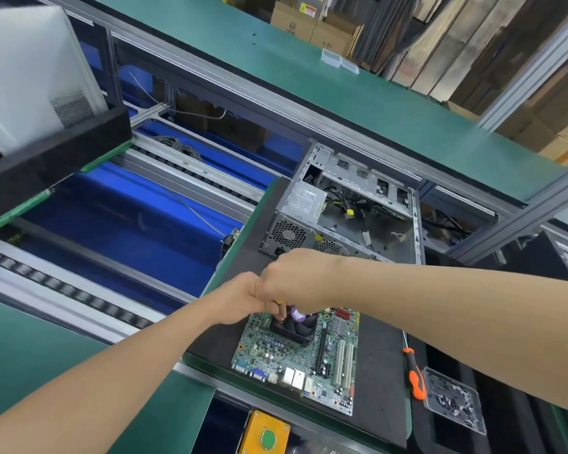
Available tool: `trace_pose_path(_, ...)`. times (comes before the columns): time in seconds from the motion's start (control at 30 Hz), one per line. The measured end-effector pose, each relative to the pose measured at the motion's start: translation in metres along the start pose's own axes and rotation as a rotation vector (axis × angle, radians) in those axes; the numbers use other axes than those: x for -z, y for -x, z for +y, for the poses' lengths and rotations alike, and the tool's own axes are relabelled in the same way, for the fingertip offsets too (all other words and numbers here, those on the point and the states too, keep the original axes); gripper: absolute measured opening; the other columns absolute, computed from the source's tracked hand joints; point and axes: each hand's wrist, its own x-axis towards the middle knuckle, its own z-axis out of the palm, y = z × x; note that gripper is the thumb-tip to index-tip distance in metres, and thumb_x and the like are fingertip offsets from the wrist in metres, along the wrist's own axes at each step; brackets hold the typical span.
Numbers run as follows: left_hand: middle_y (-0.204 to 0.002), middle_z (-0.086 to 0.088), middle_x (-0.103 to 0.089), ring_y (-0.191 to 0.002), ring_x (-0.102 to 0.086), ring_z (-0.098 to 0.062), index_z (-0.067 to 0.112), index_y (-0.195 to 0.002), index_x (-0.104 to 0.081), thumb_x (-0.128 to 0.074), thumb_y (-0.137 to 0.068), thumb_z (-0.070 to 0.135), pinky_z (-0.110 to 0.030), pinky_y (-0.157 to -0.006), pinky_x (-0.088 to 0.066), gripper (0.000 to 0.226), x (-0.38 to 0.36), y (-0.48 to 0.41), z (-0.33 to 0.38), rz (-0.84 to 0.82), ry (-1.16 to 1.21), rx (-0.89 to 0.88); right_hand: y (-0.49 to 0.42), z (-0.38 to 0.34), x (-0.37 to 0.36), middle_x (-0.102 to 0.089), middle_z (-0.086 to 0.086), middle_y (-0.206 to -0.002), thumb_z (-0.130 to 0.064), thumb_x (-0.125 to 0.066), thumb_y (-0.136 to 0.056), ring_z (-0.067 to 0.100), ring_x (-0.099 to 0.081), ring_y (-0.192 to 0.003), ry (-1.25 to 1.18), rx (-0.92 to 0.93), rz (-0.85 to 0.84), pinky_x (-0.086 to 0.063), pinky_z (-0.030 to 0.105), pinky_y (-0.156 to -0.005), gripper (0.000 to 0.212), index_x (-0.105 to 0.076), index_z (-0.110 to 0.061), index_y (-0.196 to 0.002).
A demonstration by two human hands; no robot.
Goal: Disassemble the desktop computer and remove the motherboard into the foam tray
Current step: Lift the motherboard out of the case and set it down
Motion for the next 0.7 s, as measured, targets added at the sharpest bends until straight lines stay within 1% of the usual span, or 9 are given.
trace_pose_path(0.1,-0.093,-0.001,-0.080,-0.098,-0.074,-0.017,0.027,-0.091,-0.081,-0.073,-0.093,0.020,-0.026,-0.093,-0.052,0.011,-0.004,0.000,0.000,0.039,0.036,-0.023,0.001,0.004,0.011,-0.067,-0.001,-0.054,-0.062,-0.059,-0.090,0.022,-0.064,-0.048,-0.318,-0.396,-0.073,-0.048,0.025,-0.045,0.052,-0.065,-0.015,-0.070)
trace_pose_path(0.13,-0.093,-0.001,-0.080,-0.097,-0.074,-0.019,0.027,-0.091,-0.081,-0.072,-0.094,0.015,-0.028,-0.093,-0.052,0.015,-0.006,-0.001,-0.001,0.048,0.050,-0.025,-0.002,0.005,0.011,-0.070,0.006,-0.054,-0.063,-0.052,-0.094,0.021,-0.063,-0.043,-0.495,-0.524,-0.180,-0.053,0.026,-0.045,0.060,-0.066,-0.010,-0.068)
trace_pose_path(0.2,-0.094,-0.002,-0.079,-0.097,-0.074,-0.020,0.029,-0.093,-0.080,-0.070,-0.095,0.008,-0.029,-0.093,-0.052,0.023,-0.008,-0.001,-0.002,0.042,0.043,-0.025,-0.008,0.004,0.014,-0.073,0.011,-0.061,-0.041,-0.044,-0.107,0.019,-0.055,-0.040,-0.645,-0.597,-0.410,-0.048,0.023,-0.044,0.053,-0.066,-0.006,-0.074)
trace_pose_path(0.27,-0.096,-0.003,-0.080,-0.098,-0.074,-0.019,0.027,-0.098,-0.081,-0.069,-0.097,0.007,-0.027,-0.093,-0.052,0.023,-0.008,0.000,-0.002,0.018,0.054,-0.019,-0.008,0.002,0.015,-0.067,0.002,-0.051,-0.030,-0.041,-0.110,0.015,-0.050,-0.035,-0.644,-0.552,-0.453,-0.043,0.020,-0.042,0.051,-0.065,-0.009,-0.071)
trace_pose_path(0.37,-0.100,-0.004,-0.079,-0.098,-0.074,-0.018,0.018,-0.110,-0.079,-0.067,-0.097,0.003,-0.025,-0.093,-0.053,0.023,-0.007,0.002,0.000,0.003,0.124,-0.023,-0.006,0.002,0.013,-0.060,-0.006,-0.045,-0.036,-0.049,-0.106,0.016,-0.059,-0.046,-0.437,-0.443,-0.306,-0.048,0.021,-0.047,0.054,-0.063,-0.016,-0.058)
trace_pose_path(0.43,-0.102,-0.006,-0.079,-0.101,-0.074,-0.020,0.017,-0.109,-0.079,-0.067,-0.098,0.003,-0.025,-0.095,-0.053,0.021,-0.006,0.003,0.001,0.014,0.125,-0.027,-0.003,0.001,0.011,-0.055,-0.003,-0.051,-0.035,-0.055,-0.102,0.018,-0.053,-0.050,-0.236,-0.349,-0.234,-0.041,0.023,-0.044,0.049,-0.057,-0.015,-0.058)
trace_pose_path(0.5,-0.101,-0.007,-0.079,-0.103,-0.074,-0.021,0.018,-0.107,-0.079,-0.066,-0.099,0.003,-0.024,-0.096,-0.053,0.021,-0.007,0.003,0.000,0.026,0.121,-0.024,-0.003,0.000,0.005,-0.054,0.001,-0.062,-0.032,-0.058,-0.101,0.019,-0.050,-0.054,-0.094,-0.264,-0.181,-0.036,0.025,-0.042,0.037,-0.059,-0.011,-0.071)
trace_pose_path(0.6,-0.102,-0.001,-0.080,-0.104,-0.074,-0.018,0.019,-0.107,-0.079,-0.065,-0.099,0.005,-0.019,-0.093,-0.052,0.021,-0.007,0.004,0.000,0.021,0.127,-0.012,0.002,0.000,0.004,-0.062,0.003,-0.084,-0.022,-0.062,-0.098,0.027,-0.061,-0.073,0.090,-0.049,-0.119,-0.050,0.032,-0.056,0.010,-0.068,-0.016,-0.103)
trace_pose_path(0.7,-0.104,0.002,-0.080,-0.107,-0.073,-0.013,0.032,-0.104,-0.081,-0.063,-0.102,0.013,-0.019,-0.098,-0.051,0.027,-0.006,0.005,0.004,-0.008,0.076,-0.002,0.001,0.007,0.000,-0.068,0.003,-0.105,-0.011,-0.063,-0.094,0.029,-0.068,-0.093,0.299,0.147,-0.106,-0.058,0.036,-0.071,0.025,-0.066,-0.020,-0.117)
